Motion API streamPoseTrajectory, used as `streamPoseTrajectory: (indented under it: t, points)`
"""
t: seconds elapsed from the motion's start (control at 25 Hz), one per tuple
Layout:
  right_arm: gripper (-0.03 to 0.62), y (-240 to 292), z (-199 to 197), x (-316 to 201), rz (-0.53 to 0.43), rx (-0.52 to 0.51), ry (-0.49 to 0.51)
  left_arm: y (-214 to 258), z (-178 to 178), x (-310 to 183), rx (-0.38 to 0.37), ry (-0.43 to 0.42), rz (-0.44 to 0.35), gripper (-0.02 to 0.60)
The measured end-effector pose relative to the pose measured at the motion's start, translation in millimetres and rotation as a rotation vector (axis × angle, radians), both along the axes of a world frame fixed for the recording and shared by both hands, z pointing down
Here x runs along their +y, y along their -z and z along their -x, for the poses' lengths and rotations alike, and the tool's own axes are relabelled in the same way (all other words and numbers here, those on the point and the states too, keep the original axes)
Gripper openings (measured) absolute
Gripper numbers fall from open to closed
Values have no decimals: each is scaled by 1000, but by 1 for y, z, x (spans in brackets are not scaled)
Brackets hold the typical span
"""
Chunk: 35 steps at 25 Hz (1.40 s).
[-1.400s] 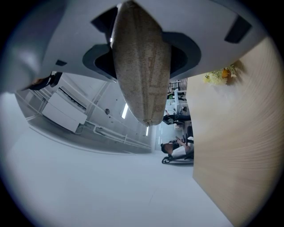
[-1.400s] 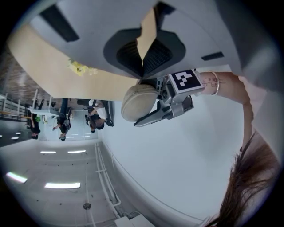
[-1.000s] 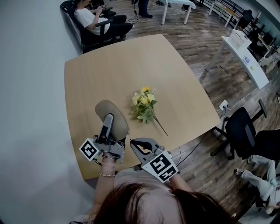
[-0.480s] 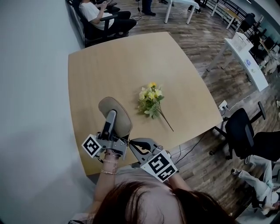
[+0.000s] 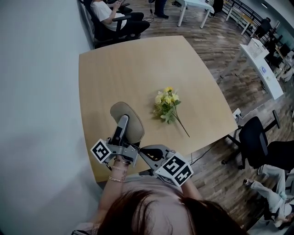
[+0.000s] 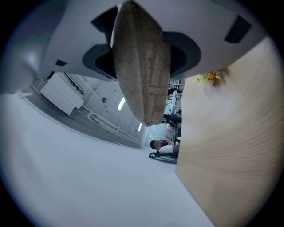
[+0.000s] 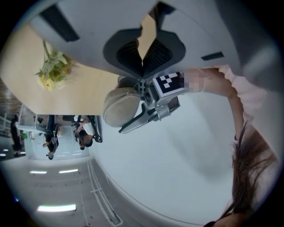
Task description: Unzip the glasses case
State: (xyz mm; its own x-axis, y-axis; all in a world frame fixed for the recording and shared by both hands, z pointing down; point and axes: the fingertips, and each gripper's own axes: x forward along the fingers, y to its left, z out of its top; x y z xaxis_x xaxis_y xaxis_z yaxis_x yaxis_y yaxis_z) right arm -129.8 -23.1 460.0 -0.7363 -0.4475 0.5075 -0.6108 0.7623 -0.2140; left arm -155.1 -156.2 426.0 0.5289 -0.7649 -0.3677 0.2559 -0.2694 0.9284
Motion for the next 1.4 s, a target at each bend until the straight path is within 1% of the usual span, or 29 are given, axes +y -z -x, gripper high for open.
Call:
streamPoseTrajectory:
  t: [0.16,0.32,0.4,0.52,0.6,0.72,0.76,0.88,0.92,1.04,1.16,1.28,1.4]
  points:
    - [18,3,5,6,39,-2,35,5,-3,3,-19,-45,-24,288]
    - [18,4,8,12,99,-48,75,7,-10,8,-59,-96,-83,288]
    - [18,3,8,15,119,-51,91,7,-14,10,-83,-113,-99,288]
    - [18,0,7,20,142,-21,131,7,-21,15,-103,-140,-107,287]
    - [18,-3,6,24,158,18,172,8,-29,20,-115,-176,-121,288]
    - [18,-11,2,25,139,83,200,5,-39,24,-122,-214,-124,288]
    - [18,-12,1,24,126,83,194,3,-38,23,-107,-212,-113,288]
    - [18,-8,-3,21,93,38,158,3,-34,20,-32,-183,-81,288]
    - [18,-7,-3,20,79,29,147,5,-33,19,-22,-175,-81,288]
    - [20,-8,-3,17,36,24,110,7,-30,17,-26,-158,-96,288]
    - [20,-6,-5,16,15,4,72,9,-24,16,-49,-135,-107,288]
    - [20,-4,-9,17,21,-11,54,17,-19,14,-70,-108,-134,288]
    - [20,-10,-15,22,42,-1,43,31,-11,12,-75,-72,-173,288]
